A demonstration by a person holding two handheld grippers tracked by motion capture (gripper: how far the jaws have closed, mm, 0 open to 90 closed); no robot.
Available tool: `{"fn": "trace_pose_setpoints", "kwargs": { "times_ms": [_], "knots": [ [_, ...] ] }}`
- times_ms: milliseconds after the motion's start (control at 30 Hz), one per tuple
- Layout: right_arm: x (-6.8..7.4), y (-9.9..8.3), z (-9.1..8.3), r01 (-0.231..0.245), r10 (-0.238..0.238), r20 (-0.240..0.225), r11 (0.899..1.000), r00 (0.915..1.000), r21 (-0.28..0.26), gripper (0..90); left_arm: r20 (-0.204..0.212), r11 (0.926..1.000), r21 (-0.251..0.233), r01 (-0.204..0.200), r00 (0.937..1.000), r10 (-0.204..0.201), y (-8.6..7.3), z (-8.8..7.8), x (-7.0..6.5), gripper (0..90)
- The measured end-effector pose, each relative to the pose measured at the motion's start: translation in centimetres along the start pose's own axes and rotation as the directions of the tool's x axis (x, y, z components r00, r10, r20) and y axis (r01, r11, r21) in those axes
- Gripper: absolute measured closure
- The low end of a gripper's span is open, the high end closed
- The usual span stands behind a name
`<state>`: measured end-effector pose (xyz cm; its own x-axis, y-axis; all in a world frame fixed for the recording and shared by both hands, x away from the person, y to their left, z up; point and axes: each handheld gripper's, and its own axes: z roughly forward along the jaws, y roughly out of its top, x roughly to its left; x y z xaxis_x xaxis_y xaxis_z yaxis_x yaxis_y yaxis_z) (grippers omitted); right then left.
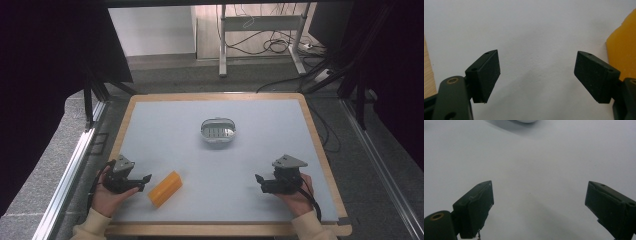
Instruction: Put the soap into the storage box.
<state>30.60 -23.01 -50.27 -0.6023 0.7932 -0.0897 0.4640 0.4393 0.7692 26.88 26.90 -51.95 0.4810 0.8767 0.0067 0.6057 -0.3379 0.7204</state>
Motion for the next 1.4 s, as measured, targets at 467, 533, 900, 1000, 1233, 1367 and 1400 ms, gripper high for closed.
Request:
{"fn": "trace_pose_setpoints", "kwargs": {
  "times_ms": [467,533,900,1000,1233,1367,1400],
  "knots": [
    [-0.1,-0.4,-0.5,-0.024,0.023,-0.026,0.999,0.9994,-0.029,10.3,0.108,0.9989,-0.001,0.048,0.9931,-0.048,1.8,-2.2,-0.5,20.4],
    [-0.2,-0.5,-0.5,-0.031,0.030,-0.020,0.999,0.9993,-0.028,10.8,0.093,0.9991,-0.004,0.043,0.9947,-0.043,2.0,-2.5,-0.6,20.6],
    [-0.6,-0.8,-0.4,-0.017,0.015,-0.040,0.999,0.9991,-0.036,12.7,0.063,0.9976,0.009,0.068,0.9956,-0.069,2.5,-2.3,0.2,21.3],
    [-0.5,-0.8,-0.5,-0.009,0.008,-0.037,0.999,0.9993,-0.040,12.9,0.063,0.9974,0.015,0.070,0.9955,-0.071,2.5,-2.2,0.4,21.5],
    [-0.2,-0.9,-0.4,0.030,-0.032,-0.036,0.998,0.9988,-0.054,12.8,0.062,0.9978,0.008,0.065,0.9959,-0.066,2.9,-3.1,0.8,21.6],
    [-0.1,-0.9,-0.2,0.041,-0.043,-0.042,0.998,0.9982,-0.047,12.8,0.069,0.9975,0.014,0.069,0.9952,-0.070,3.1,-3.6,0.7,22.7],
    [-0.1,-0.9,-0.2,0.040,-0.042,-0.041,0.998,0.9983,-0.046,12.8,0.073,0.9975,0.015,0.069,0.9949,-0.070,3.1,-3.7,0.6,22.9]
  ]
}}
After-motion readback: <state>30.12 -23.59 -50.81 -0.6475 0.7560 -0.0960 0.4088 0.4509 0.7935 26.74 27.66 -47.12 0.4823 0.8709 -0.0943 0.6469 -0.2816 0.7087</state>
